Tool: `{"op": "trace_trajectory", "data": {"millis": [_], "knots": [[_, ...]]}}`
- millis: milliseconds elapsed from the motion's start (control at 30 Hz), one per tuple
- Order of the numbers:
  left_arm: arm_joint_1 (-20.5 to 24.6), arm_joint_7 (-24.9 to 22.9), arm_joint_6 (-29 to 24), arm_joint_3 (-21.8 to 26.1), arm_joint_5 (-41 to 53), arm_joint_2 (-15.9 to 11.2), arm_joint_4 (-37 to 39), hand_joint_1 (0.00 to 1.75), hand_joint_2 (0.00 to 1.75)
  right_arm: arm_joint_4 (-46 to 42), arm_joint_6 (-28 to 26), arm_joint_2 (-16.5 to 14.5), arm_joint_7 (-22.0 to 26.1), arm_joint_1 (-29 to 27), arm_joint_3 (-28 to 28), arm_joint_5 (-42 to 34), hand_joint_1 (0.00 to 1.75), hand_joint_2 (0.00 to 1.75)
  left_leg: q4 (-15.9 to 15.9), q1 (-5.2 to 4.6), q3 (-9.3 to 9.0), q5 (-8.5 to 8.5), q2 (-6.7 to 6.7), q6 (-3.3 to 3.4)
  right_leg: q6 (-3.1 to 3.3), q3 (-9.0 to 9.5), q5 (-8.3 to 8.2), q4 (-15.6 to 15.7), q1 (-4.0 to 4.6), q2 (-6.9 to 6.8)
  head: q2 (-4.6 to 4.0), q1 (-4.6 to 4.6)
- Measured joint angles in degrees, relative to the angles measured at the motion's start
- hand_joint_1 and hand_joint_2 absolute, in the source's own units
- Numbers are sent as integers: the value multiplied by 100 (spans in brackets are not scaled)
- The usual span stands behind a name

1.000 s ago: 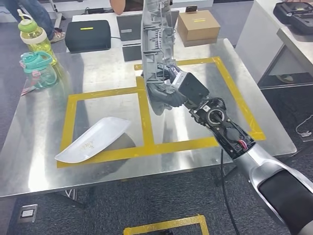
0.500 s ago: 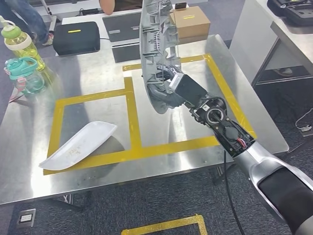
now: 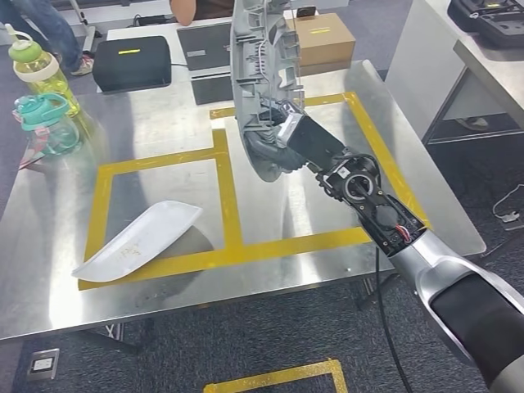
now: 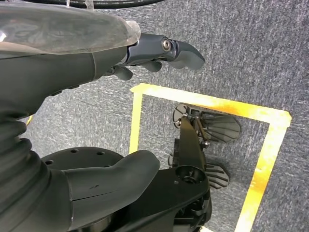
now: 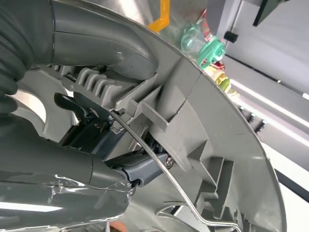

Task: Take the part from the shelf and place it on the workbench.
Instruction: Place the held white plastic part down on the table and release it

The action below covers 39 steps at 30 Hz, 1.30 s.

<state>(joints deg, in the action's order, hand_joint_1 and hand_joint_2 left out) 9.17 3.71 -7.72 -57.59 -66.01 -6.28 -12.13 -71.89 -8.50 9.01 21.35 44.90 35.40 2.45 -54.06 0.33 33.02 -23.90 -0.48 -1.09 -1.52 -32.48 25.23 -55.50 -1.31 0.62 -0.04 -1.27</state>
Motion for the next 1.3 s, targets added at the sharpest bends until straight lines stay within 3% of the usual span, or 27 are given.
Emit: {"op": "trace_trajectory", "data": {"millis": [133,333,500,667,1033,1300], "knots": [[1,3,0,0,20,1,0,0,175,30,-388,0,-336,68,51,977,175,175,-3,-1,2,-2,0,1,-9,5,-6,12,0,-1,0,0],[3,3,15,0,29,1,0,0,175,81,-864,0,-1133,313,220,3340,175,175,-7,-1,6,-3,-2,3,-14,5,-9,15,-1,-1,0,2],[3,3,17,0,29,1,0,0,175,112,-927,1,-1336,425,339,3891,175,175,-7,-1,4,-5,1,5,-14,6,-9,16,-1,-1,0,2],[4,3,17,0,37,1,1,0,175,235,-668,4,-1673,576,603,5153,175,175,-7,1,5,-5,0,5,-15,6,-10,16,-1,-2,0,3],[22,-47,50,0,78,1,0,0,175,924,155,-9,-1549,756,1156,6039,175,175,-7,1,8,-5,-6,5,-15,9,-10,16,0,-10,0,3],[62,-77,84,0,117,2,0,0,175,1723,454,-152,-1439,924,1652,6297,175,175,-8,0,9,-5,-8,5,-15,9,-10,16,0,-12,0,3]]}}
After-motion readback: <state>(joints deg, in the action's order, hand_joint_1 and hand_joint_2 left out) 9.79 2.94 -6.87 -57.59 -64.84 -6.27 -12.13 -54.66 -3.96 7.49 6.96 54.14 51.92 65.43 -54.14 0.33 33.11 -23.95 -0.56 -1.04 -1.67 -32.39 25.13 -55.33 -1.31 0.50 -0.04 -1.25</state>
